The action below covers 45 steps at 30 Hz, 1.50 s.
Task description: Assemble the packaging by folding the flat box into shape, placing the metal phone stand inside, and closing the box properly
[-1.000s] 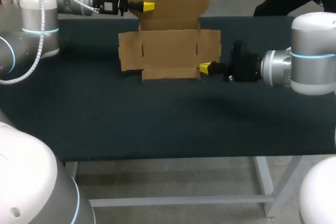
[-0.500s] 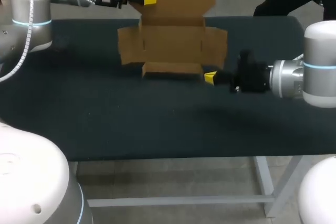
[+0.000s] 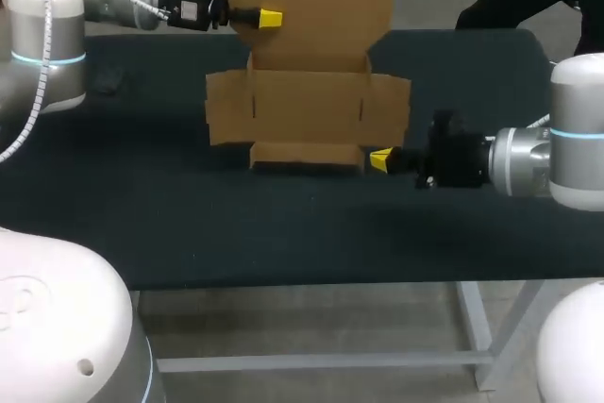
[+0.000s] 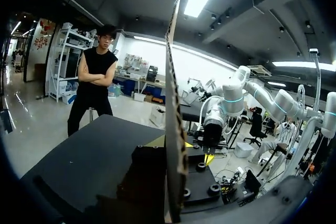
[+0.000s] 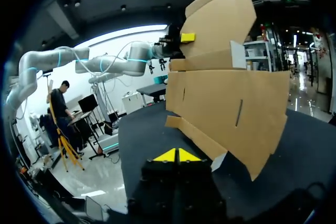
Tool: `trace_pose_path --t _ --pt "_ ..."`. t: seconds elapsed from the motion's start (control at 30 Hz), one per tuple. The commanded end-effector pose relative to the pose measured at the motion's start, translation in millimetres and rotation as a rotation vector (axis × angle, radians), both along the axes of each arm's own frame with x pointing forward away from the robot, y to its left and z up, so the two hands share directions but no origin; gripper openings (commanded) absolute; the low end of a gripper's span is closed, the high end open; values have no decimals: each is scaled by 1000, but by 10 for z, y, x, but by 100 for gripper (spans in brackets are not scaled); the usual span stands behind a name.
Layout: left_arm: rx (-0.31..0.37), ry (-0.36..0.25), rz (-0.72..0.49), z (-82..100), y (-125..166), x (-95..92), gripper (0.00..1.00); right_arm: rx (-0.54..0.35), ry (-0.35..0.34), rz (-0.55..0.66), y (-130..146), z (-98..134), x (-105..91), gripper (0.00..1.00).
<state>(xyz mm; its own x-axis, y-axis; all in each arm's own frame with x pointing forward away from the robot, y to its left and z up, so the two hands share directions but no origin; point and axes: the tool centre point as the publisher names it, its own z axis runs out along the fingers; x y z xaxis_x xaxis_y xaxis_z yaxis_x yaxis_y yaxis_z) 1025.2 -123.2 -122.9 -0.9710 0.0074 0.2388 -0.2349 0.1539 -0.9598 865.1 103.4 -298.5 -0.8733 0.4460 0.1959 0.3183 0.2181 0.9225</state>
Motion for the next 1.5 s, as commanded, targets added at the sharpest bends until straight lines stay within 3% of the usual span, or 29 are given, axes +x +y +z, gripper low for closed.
trace_pose_path --t 0.03,0.6,1.07,1.5 --pt "17 13 152 -84 -4 -102 0 -1 -7 -12 15 -32 -86 0" --pt "1 77 149 -350 2 -16 0 -8 19 8 188 -199 -81 0" --pt "-5 97 71 -446 7 62 0 -16 34 23 352 -255 -38 0" --pt "11 63 90 -554 12 141 0 -27 40 14 448 -321 -2 0"
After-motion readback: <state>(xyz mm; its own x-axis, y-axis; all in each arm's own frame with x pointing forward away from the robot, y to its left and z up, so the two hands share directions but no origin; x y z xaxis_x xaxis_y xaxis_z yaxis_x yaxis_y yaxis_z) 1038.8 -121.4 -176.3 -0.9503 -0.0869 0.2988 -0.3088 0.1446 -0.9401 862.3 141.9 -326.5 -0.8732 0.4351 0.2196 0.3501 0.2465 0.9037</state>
